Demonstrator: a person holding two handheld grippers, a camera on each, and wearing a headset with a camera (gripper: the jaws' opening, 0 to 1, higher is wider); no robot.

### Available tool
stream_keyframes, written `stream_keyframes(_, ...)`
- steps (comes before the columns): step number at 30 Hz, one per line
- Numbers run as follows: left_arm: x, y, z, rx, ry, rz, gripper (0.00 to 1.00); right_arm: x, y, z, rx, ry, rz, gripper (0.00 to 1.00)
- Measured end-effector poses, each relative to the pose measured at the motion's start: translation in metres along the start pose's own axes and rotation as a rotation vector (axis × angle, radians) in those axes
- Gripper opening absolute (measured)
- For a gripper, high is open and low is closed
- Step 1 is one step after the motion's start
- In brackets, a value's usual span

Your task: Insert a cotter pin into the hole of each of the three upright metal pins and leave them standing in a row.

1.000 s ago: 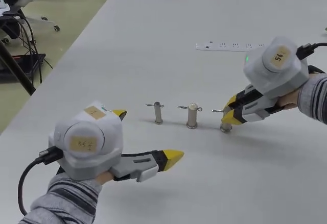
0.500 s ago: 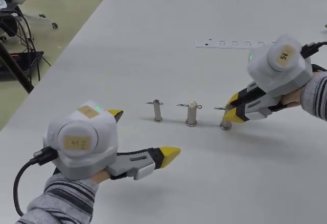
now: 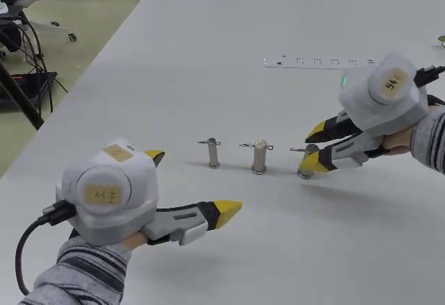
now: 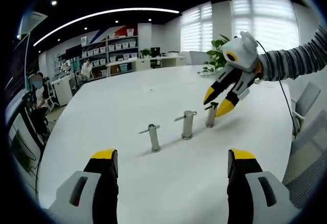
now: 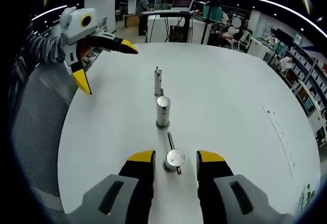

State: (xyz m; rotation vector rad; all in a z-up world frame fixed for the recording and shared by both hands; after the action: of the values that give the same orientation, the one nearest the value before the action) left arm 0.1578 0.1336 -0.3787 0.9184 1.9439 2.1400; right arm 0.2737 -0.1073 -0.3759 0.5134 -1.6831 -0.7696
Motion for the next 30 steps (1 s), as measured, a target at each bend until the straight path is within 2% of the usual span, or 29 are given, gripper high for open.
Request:
stream_keyframes(1,0.0,0.001,0.001,-0.001,0.0,-0.001,0.88,0.005,0.002,0.004,-0.04,-0.026,-0.04,0.32)
stream_keyframes(2,0.001,0.002,0.002,-0.001,0.001,-0.001,0.88,0.006,0.002,0.005,-0.055,-0.032,-0.048,0.33)
stream_keyframes(5,0.002,0.005,0.004,-0.005,0.002,0.007,0.88,0.019,0.004,0.014,-0.142,-0.102,-0.116,0.36)
stream_keyframes(8,0.003,0.007,0.006,0.007,0.0,0.013,0.87,0.03,0.005,0.024,-0.208,-0.15,-0.168,0.41)
stream_keyframes(10,0.004,0.009,0.007,0.013,-0.001,0.007,0.86,0.037,0.006,0.03,-0.243,-0.179,-0.208,0.43)
stream_keyframes(12,0.006,0.012,0.008,0.02,-0.003,-0.004,0.86,0.046,0.007,0.041,-0.325,-0.217,-0.254,0.46)
stream_keyframes(15,0.009,0.014,0.009,0.026,-0.007,-0.007,0.85,0.056,0.008,0.053,-0.4,-0.259,-0.318,0.51)
stream_keyframes(17,0.011,0.016,0.009,0.027,-0.009,-0.006,0.85,0.059,0.008,0.065,-0.423,-0.258,-0.329,0.53)
stream_keyframes(19,0.014,0.017,0.009,0.026,-0.007,-0.008,0.85,0.062,0.008,0.076,-0.44,-0.294,-0.344,0.54)
stream_keyframes(21,0.017,0.017,0.008,0.032,0.002,-0.018,0.86,0.063,0.009,0.087,-0.464,-0.335,-0.381,0.56)
stream_keyframes(23,0.02,0.016,0.006,0.042,0.007,-0.027,0.86,0.063,0.01,0.096,-0.489,-0.344,-0.389,0.61)
stream_keyframes(25,0.021,0.012,0.004,0.053,0.013,-0.038,0.88,0.062,0.008,0.105,-0.489,-0.384,-0.395,0.65)
stream_keyframes(27,0.022,0.007,0.002,0.067,0.019,-0.031,0.88,0.06,0.004,0.112,-0.479,-0.417,-0.387,0.66)
stream_keyframes(28,0.022,0.005,0.002,0.069,0.024,-0.032,0.88,0.058,0.003,0.114,-0.481,-0.422,-0.387,0.67)
stream_keyframes(30,0.023,0.001,0.001,0.07,0.039,-0.044,0.9,0.057,0.001,0.119,-0.483,-0.442,-0.412,0.71)
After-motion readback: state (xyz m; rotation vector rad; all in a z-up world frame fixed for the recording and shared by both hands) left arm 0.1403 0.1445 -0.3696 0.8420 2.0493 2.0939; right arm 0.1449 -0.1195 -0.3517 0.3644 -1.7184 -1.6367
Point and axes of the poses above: the centre of the closed fingertips' face, and the gripper's own axes: x roughly backward along the fingers, z roughly to its left, y roughly out of its top, the point moved 9 cm from there along x, roughly backward along the fingers, and after that the axes turned 6 degrees about -z, right-handed, at the moved point
